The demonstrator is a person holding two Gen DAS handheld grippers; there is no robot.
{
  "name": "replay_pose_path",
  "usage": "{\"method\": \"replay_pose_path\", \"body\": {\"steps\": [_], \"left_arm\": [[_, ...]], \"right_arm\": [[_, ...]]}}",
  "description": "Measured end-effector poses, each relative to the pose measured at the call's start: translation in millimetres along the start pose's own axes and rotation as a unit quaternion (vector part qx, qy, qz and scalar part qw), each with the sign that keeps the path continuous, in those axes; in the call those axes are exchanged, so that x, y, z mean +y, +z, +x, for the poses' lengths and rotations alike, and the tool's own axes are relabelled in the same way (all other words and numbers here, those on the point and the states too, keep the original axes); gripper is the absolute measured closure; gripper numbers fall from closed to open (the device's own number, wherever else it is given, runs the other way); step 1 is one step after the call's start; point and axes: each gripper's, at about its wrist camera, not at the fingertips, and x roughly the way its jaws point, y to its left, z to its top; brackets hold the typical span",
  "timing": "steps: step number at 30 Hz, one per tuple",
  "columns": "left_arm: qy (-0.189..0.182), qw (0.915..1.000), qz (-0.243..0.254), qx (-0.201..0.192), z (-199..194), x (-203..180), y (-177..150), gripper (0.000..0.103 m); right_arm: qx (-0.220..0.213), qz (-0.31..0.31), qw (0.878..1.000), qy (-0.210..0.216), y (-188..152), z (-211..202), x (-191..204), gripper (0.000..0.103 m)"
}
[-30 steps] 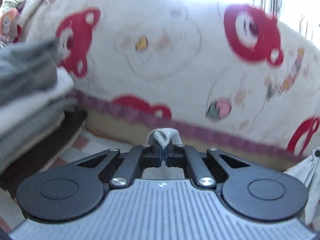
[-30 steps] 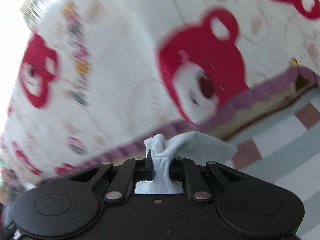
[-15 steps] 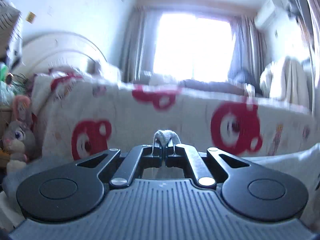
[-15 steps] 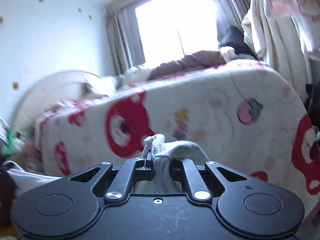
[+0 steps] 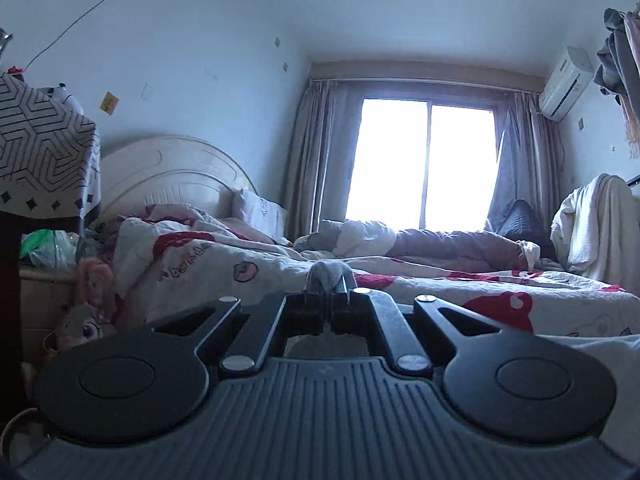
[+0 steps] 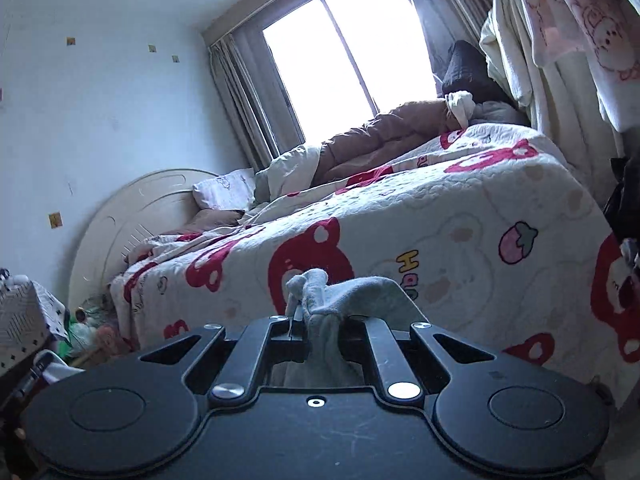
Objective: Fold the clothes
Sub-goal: 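Lay the garment flat on the mat and open both grippers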
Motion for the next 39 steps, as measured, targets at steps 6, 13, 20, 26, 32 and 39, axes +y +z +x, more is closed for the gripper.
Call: {"method": "replay_pose_path", "body": {"steps": [6, 13, 20, 26, 32, 39], "left_arm": [[0.016, 0.9995, 0.014, 0.023, 6.1, 23.2, -16.5, 0.1], [0.033, 0.9842, 0.05, 0.166, 140.1, 29.9, -168.7, 0.1], [0.022, 0.9571, 0.061, 0.282, 233.5, 15.7, -303.5, 0.078], [-0.017, 0.9163, 0.007, 0.4, 244.5, 38.6, -385.1, 0.061], [-0.028, 0.8838, 0.049, 0.465, 248.3, 49.2, -413.9, 0.058], [-0.026, 0.8845, -0.018, 0.465, 249.0, 64.3, -414.4, 0.05]], "right_arm": [[0.046, 0.019, 0.998, 0.024, -33.1, 23.5, -13.2, 0.093], [0.175, -0.045, 0.975, -0.13, -138.9, 182.9, -60.2, 0.093], [0.21, 0.044, 0.92, -0.326, -238.7, 296.0, -166.1, 0.072], [0.213, 0.06, 0.904, -0.367, -300.8, 315.3, -207.3, 0.065], [0.246, 0.029, 0.914, -0.321, -327.9, 302.9, -217.8, 0.061], [0.257, 0.081, 0.928, -0.258, -342.2, 325.5, -225.6, 0.055]]}}
